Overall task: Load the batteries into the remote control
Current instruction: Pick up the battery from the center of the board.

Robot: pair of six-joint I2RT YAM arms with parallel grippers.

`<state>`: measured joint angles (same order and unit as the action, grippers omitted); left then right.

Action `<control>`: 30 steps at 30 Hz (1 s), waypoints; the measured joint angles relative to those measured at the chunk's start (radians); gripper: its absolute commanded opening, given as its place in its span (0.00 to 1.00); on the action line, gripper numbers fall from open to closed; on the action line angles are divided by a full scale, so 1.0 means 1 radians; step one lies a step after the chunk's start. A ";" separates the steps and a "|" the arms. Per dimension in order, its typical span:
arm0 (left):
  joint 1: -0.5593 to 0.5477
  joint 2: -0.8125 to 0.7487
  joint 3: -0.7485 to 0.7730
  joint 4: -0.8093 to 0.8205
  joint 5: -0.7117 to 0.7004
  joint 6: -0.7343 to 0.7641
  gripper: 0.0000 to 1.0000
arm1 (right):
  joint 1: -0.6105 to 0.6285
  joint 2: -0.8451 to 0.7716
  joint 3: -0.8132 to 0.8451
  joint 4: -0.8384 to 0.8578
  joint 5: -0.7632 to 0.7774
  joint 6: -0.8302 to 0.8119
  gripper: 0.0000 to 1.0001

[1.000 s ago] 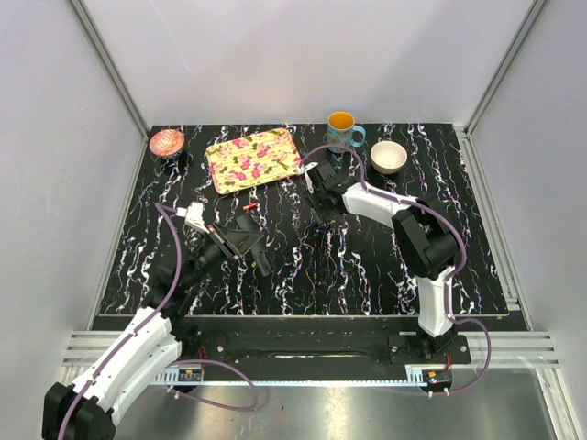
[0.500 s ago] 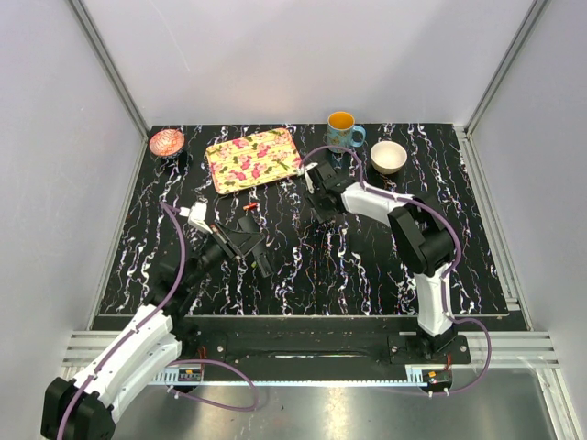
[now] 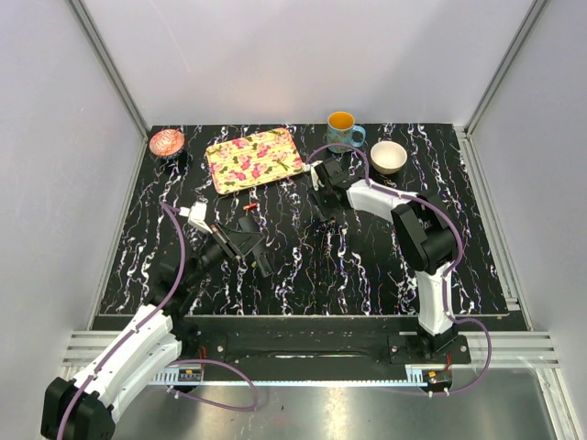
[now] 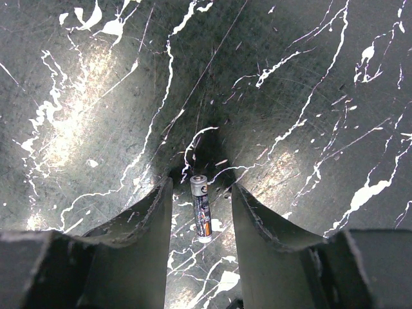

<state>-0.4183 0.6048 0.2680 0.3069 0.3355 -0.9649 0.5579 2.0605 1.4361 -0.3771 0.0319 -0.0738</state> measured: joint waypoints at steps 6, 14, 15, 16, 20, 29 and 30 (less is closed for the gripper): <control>0.000 0.000 0.000 0.001 0.000 -0.001 0.00 | 0.000 0.000 0.000 0.001 0.000 0.003 0.00; 0.000 0.000 0.000 0.001 0.000 -0.004 0.00 | 0.000 0.000 0.000 0.002 0.000 0.019 0.19; 0.000 0.000 0.000 0.001 0.000 -0.004 0.00 | 0.000 0.000 0.000 0.002 0.000 0.022 0.36; 0.000 0.000 0.000 0.001 0.000 -0.004 0.00 | 0.000 0.000 0.000 0.002 0.002 0.026 0.40; 0.000 0.000 0.000 0.001 0.000 -0.004 0.00 | 0.000 0.000 0.000 0.002 0.010 0.042 0.53; 0.000 0.000 0.000 0.002 0.000 -0.005 0.00 | 0.000 -0.002 0.000 0.018 0.019 0.063 0.76; 0.000 0.000 0.000 0.002 0.000 -0.005 0.00 | 0.000 -0.002 0.000 0.018 0.019 0.063 0.75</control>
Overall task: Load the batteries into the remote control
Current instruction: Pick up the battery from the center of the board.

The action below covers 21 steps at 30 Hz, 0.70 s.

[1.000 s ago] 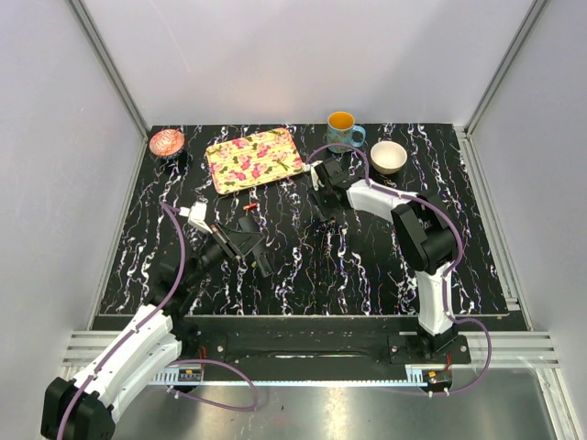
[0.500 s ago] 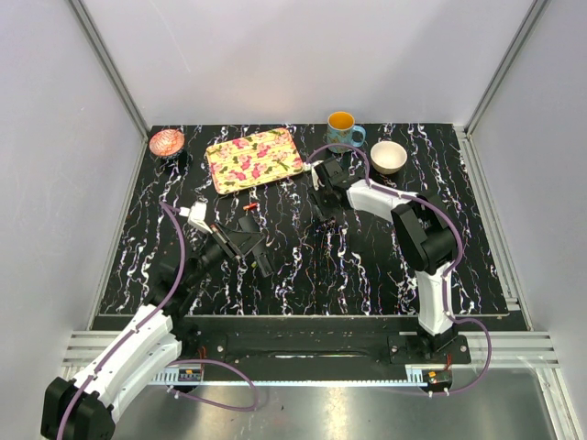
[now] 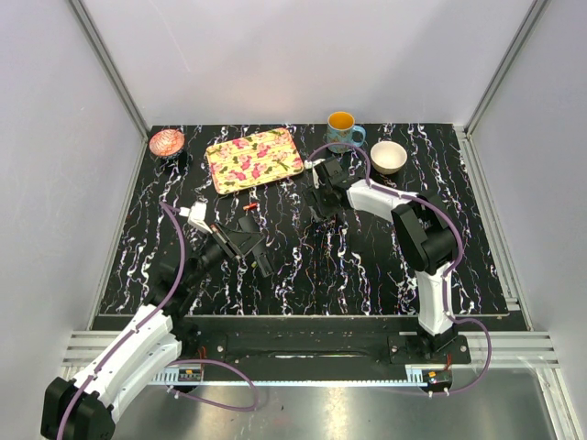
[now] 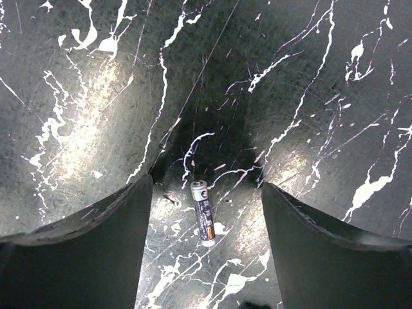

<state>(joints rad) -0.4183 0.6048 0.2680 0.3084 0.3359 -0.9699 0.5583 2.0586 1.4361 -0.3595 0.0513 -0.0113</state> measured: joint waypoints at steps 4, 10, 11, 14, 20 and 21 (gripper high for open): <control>0.000 0.002 0.000 0.001 0.000 -0.003 0.00 | 0.000 0.000 0.000 0.000 -0.008 0.003 0.58; 0.000 0.006 0.000 0.004 0.000 -0.005 0.00 | 0.000 0.000 0.000 0.000 -0.020 0.007 0.38; 0.000 0.006 0.000 0.004 0.000 -0.005 0.00 | 0.000 0.000 0.000 0.000 -0.020 0.009 0.38; 0.000 0.006 0.000 0.007 0.000 -0.006 0.00 | 0.001 0.000 0.000 0.000 -0.020 0.009 0.35; 0.000 0.006 0.000 0.008 0.000 -0.006 0.00 | 0.001 0.000 -0.001 0.000 -0.020 0.009 0.44; 0.000 0.006 0.000 0.008 0.000 -0.006 0.00 | 0.001 0.000 -0.003 0.001 -0.020 0.009 0.52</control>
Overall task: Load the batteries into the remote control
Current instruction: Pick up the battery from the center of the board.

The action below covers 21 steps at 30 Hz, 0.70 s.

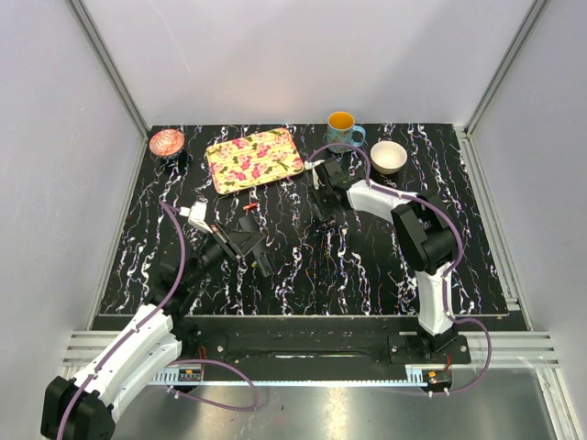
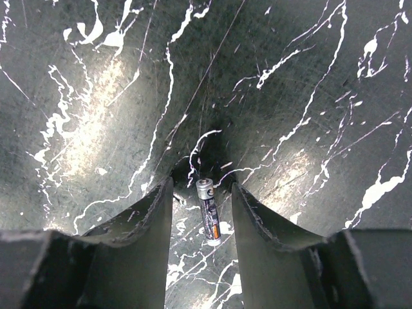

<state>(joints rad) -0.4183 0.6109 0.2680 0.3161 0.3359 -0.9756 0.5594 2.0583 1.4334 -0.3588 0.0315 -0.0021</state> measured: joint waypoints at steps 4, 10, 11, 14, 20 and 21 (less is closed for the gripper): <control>0.000 0.000 0.000 0.000 0.000 0.000 0.00 | 0.000 -0.002 -0.011 0.008 0.001 0.001 0.74; 0.000 0.006 0.000 0.016 0.001 -0.002 0.00 | 0.001 -0.013 -0.018 0.014 0.004 -0.001 0.62; 0.000 0.008 0.000 0.018 0.001 -0.002 0.00 | 0.001 -0.015 -0.018 0.014 0.004 0.000 0.53; 0.000 0.007 0.000 0.019 0.002 -0.006 0.00 | 0.001 -0.018 -0.018 0.014 0.002 -0.002 0.38; 0.000 0.006 0.000 0.021 0.003 -0.011 0.00 | 0.002 -0.018 -0.018 0.013 0.000 0.000 0.31; 0.000 0.006 0.000 0.021 0.004 -0.011 0.00 | 0.002 -0.018 -0.018 0.013 0.000 0.003 0.32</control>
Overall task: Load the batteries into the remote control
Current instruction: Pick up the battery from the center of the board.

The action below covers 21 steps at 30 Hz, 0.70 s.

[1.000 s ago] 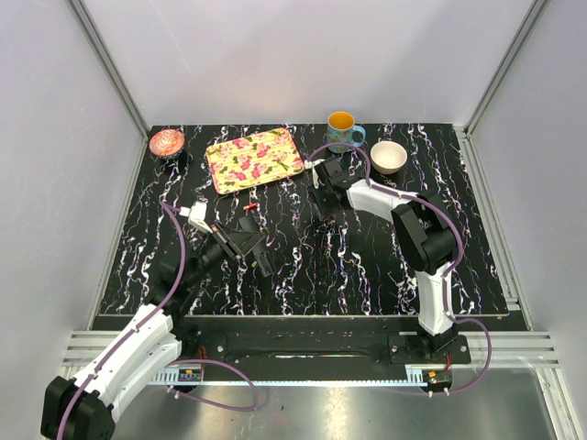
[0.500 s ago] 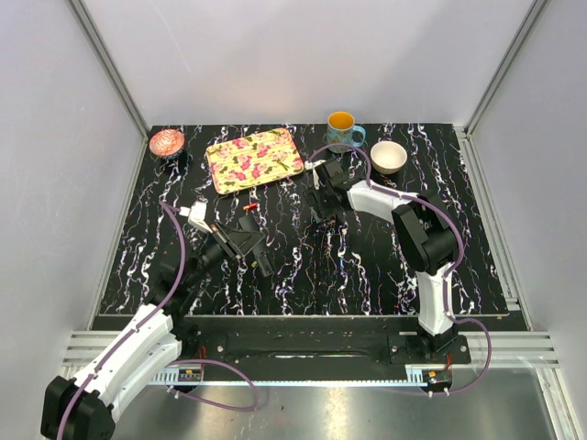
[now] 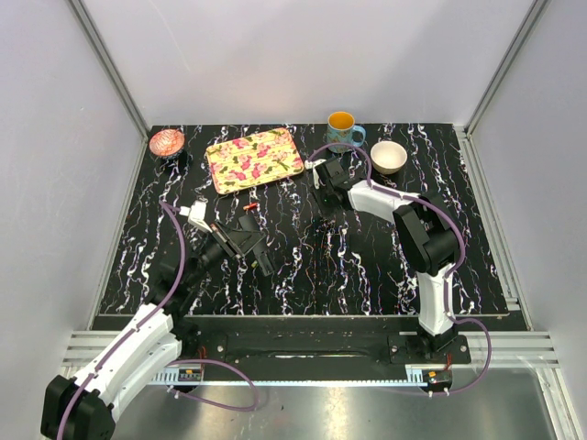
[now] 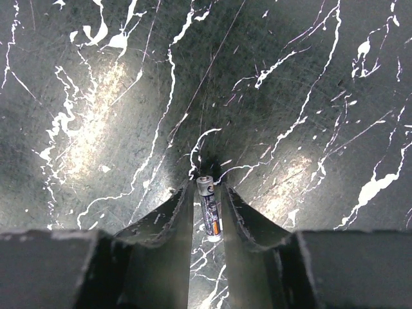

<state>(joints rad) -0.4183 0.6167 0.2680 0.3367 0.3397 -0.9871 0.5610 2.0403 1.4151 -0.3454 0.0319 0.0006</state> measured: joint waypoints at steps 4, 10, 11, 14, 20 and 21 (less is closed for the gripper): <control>0.000 0.000 0.000 0.000 0.001 0.000 0.00 | 0.000 0.000 0.000 0.000 0.000 -0.003 0.31; 0.000 0.000 0.000 0.000 0.001 0.000 0.00 | 0.000 0.000 0.000 0.000 0.000 -0.003 0.30; 0.000 0.000 0.000 0.000 0.001 0.000 0.00 | 0.000 0.000 0.000 0.000 -0.001 -0.003 0.30; 0.000 0.000 0.000 0.000 0.001 0.000 0.00 | 0.000 0.000 0.000 0.000 -0.007 -0.003 0.31; 0.000 0.001 0.000 0.000 0.001 0.000 0.00 | 0.000 0.000 -0.006 0.000 -0.018 -0.003 0.38; 0.000 0.001 0.000 0.001 0.001 0.000 0.00 | 0.000 0.000 -0.008 0.000 -0.018 -0.002 0.35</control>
<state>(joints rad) -0.4183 0.6178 0.2680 0.3374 0.3408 -0.9871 0.5610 2.0403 1.4067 -0.3454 0.0135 -0.0017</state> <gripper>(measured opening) 0.222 0.375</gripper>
